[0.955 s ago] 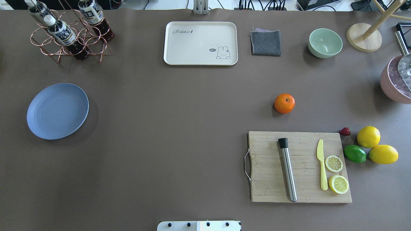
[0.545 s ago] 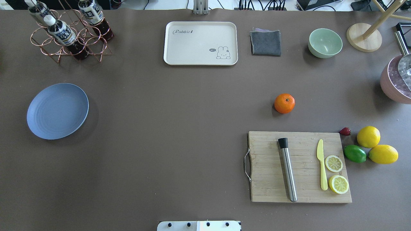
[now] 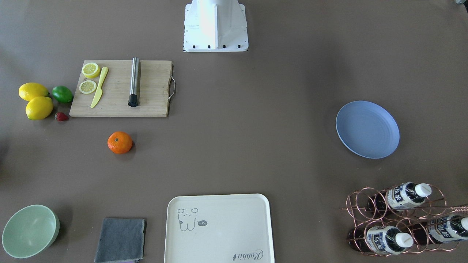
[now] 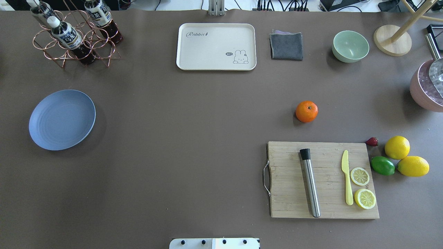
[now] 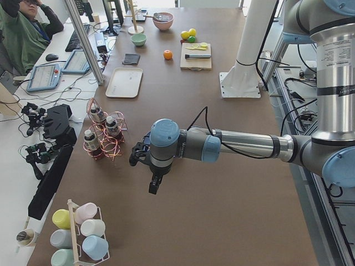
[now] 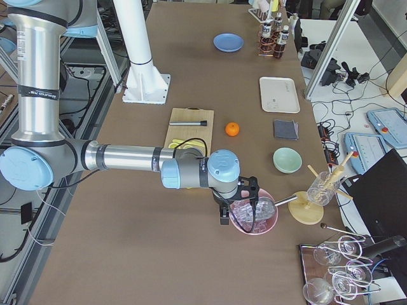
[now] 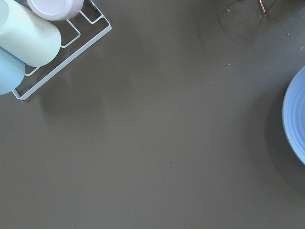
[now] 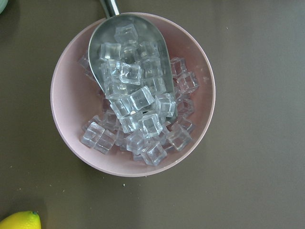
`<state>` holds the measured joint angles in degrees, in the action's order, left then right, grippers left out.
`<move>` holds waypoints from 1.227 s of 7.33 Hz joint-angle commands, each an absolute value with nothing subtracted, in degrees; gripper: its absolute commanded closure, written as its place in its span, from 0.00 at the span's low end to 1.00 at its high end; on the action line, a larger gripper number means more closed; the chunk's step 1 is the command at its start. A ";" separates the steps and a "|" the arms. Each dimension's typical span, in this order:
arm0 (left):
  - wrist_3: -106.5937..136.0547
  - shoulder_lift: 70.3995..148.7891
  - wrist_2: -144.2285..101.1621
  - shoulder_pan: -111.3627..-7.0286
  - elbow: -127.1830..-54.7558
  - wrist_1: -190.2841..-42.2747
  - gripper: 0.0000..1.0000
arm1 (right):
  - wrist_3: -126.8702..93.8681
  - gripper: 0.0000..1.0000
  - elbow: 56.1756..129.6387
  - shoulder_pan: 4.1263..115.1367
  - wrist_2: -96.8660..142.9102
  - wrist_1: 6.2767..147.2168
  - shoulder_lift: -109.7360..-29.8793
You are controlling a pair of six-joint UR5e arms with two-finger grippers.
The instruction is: Pick orange to plate
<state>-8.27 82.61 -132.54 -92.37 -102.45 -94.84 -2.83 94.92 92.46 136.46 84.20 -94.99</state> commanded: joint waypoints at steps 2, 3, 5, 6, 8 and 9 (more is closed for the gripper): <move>-8.26 82.62 -132.54 -92.37 -102.39 -94.83 0.02 | -2.90 0.00 94.92 92.46 136.49 84.20 -94.92; -8.26 82.62 -132.54 -92.37 -102.48 -94.92 0.02 | -2.90 0.00 94.92 92.46 136.49 84.20 -94.92; -8.17 82.62 -132.71 -92.37 -102.57 -95.10 0.02 | -2.90 0.00 94.92 92.46 136.49 84.20 -95.10; -8.35 83.14 -132.63 -92.29 -102.57 -94.92 0.02 | -2.90 0.00 94.92 92.46 136.49 84.20 -95.27; -8.17 83.93 -132.63 -90.54 -102.13 -95.54 0.02 | -2.90 0.00 95.01 92.46 136.41 84.20 -95.27; -8.52 84.54 -132.63 -89.74 -102.91 -97.36 0.02 | -2.99 0.00 95.01 92.46 136.41 84.20 -95.27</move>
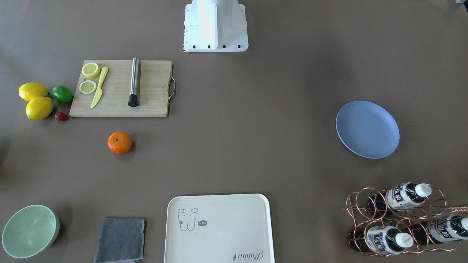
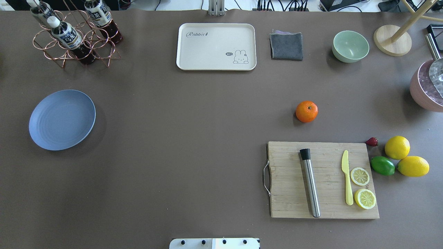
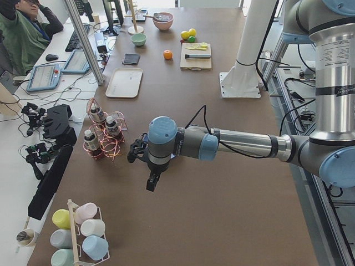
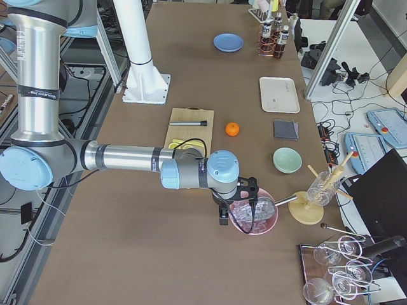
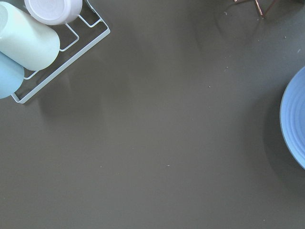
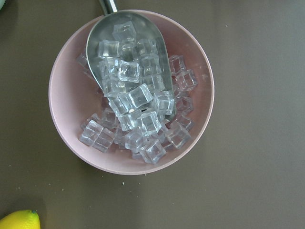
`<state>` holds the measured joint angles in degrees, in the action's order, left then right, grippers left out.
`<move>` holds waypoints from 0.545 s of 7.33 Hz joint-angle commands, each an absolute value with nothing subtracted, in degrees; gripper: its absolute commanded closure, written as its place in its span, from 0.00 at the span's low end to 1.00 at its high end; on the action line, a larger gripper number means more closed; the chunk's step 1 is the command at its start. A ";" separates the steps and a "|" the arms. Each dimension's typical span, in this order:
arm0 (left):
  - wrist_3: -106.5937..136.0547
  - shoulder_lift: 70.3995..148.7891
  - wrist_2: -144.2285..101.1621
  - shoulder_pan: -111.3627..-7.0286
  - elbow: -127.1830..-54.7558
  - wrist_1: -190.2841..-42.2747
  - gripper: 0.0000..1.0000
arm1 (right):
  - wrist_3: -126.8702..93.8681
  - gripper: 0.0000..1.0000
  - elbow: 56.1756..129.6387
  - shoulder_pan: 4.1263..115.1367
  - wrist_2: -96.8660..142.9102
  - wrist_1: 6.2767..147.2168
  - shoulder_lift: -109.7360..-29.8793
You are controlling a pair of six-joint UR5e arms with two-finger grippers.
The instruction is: Pick orange to plate
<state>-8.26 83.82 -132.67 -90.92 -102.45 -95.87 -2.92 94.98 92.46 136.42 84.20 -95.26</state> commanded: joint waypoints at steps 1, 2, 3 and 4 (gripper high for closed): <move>-8.09 85.68 -132.63 -89.65 -100.14 -101.56 0.02 | -2.99 0.00 95.01 92.46 136.49 84.29 -94.58; -7.91 87.52 -132.45 -89.13 -98.19 -102.38 0.02 | -5.51 0.00 95.10 92.37 136.58 84.11 -94.14; -8.17 87.45 -132.71 -88.16 -97.30 -103.18 0.02 | -8.23 0.00 96.40 91.15 136.67 84.20 -93.43; -8.17 87.89 -133.67 -86.24 -96.86 -104.75 0.02 | -10.35 0.00 96.85 89.49 136.67 84.11 -92.56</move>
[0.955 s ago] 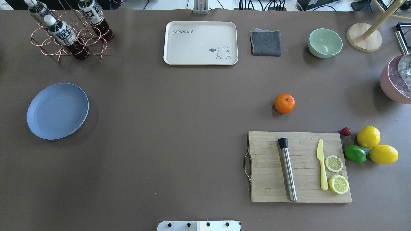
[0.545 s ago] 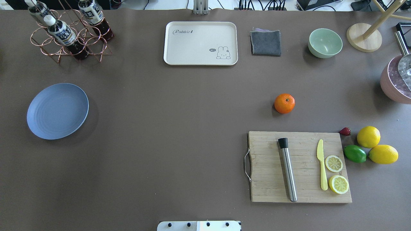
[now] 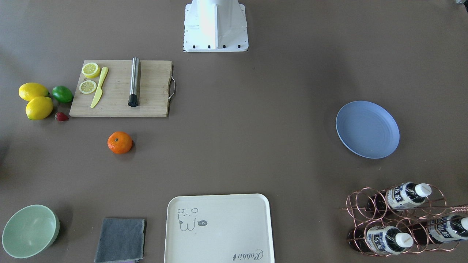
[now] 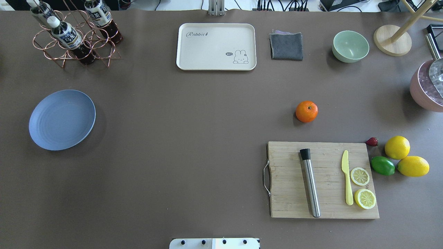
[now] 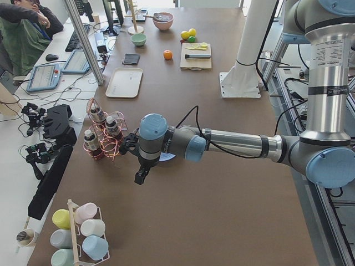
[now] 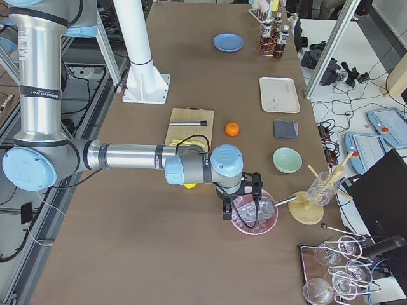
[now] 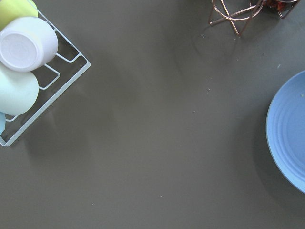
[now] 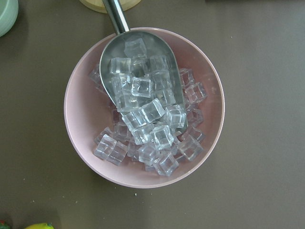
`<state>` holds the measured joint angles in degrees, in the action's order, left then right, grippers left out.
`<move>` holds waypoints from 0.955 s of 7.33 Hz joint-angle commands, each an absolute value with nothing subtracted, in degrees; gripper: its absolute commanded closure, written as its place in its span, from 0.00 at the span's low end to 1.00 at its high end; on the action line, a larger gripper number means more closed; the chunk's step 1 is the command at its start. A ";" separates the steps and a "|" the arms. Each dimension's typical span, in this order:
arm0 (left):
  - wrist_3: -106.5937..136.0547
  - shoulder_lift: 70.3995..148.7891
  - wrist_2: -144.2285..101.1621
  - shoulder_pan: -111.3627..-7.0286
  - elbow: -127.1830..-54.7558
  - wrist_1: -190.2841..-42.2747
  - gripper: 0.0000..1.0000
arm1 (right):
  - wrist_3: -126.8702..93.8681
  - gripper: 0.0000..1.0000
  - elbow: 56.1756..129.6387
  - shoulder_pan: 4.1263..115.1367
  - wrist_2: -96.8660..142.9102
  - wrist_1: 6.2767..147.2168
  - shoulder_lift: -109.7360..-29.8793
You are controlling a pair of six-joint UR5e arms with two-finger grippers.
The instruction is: Pick orange to plate
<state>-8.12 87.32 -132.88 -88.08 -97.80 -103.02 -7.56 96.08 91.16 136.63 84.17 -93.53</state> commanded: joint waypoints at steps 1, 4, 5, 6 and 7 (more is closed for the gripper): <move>-8.00 88.15 -135.51 -83.96 -94.16 -110.51 0.02 | -13.85 0.00 96.86 87.73 136.50 84.11 -90.98; 11.26 90.61 -139.04 -77.47 -80.46 -134.47 0.02 | -23.00 0.00 97.47 82.72 136.41 82.28 -87.72; 18.91 90.70 -138.78 -74.65 -77.20 -142.83 0.02 | -28.07 0.00 97.47 81.14 136.41 78.26 -87.71; 25.25 90.70 -137.04 -71.14 -75.86 -148.04 0.02 | -33.69 0.00 97.47 78.95 136.15 74.31 -87.80; 27.05 90.62 -133.54 -67.71 -74.98 -150.97 0.02 | -38.45 0.00 97.47 76.84 135.97 70.96 -87.80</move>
